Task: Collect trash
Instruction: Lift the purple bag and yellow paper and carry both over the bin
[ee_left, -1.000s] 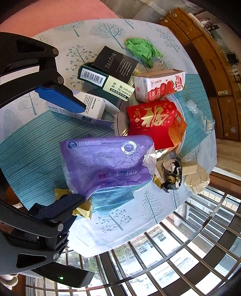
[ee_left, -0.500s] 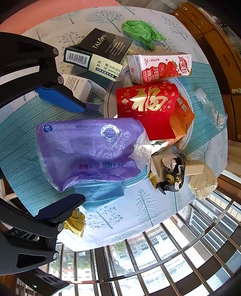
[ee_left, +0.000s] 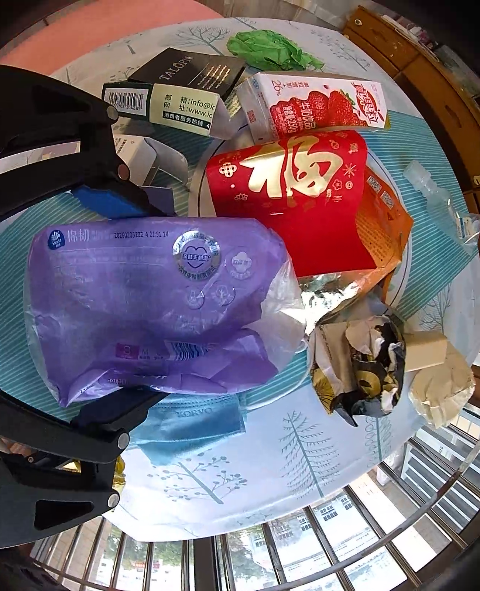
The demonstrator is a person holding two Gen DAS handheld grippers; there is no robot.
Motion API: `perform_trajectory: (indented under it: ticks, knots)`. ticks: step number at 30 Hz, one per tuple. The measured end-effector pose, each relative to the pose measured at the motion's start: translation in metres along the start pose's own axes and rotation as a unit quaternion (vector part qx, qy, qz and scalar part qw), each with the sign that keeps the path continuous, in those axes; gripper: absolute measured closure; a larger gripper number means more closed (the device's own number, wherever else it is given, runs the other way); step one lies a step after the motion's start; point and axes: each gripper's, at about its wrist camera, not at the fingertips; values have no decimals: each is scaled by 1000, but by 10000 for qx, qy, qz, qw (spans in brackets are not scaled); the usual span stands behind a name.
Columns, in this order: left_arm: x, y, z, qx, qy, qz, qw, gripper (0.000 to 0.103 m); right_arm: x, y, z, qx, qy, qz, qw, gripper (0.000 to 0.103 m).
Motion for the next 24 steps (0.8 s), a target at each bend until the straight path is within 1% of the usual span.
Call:
perform_trajectory:
  ticks: [2, 3, 4, 5, 7, 9, 13, 18, 22, 24]
  knots:
    - [-1, -2, 0, 16, 58, 6, 10000, 32, 0, -3, 0, -24, 1, 30, 10000, 81]
    - [-1, -3, 0, 6, 46, 8, 10000, 39, 1, -5, -1, -40, 3, 47, 10000, 81]
    - [-1, -5, -1, -14, -5, 11, 10000, 53, 1, -6, -1, -50, 4, 60, 10000, 81]
    - [-1, -7, -1, -47, -71, 43, 10000, 60, 2, -7, -1, -55, 5, 71, 10000, 81]
    - [-1, -14, -1, -138, -149, 53, 9998, 82, 5, -8, 0, -29, 15, 75, 10000, 81]
    - [1, -19, -6, -306, -151, 22, 9994, 91, 9, -7, 1, 37, 19, 67, 10000, 81]
    - [14, -34, -12, -430, -157, -67, 9989, 94, 25, -4, 4, 257, 72, 11, 9996, 81]
    - [49, -64, -18, -553, -175, -385, 9976, 94, 55, 0, 4, 722, 176, -136, 9971, 81]
    - [78, -98, -33, -688, -79, -716, 9950, 94, 82, 1, -1, 1117, 377, -269, 9927, 81]
    - [96, -118, -33, -678, -27, -870, 9939, 94, 96, -1, -5, 1402, 486, -346, 9883, 81]
Point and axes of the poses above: each gripper's, at about its wrist camera, not at the fingertips, and x roughly against the way its jaws point, z to its left, y to its top, and after that the axes turned 6 degrees about -y, right-handed
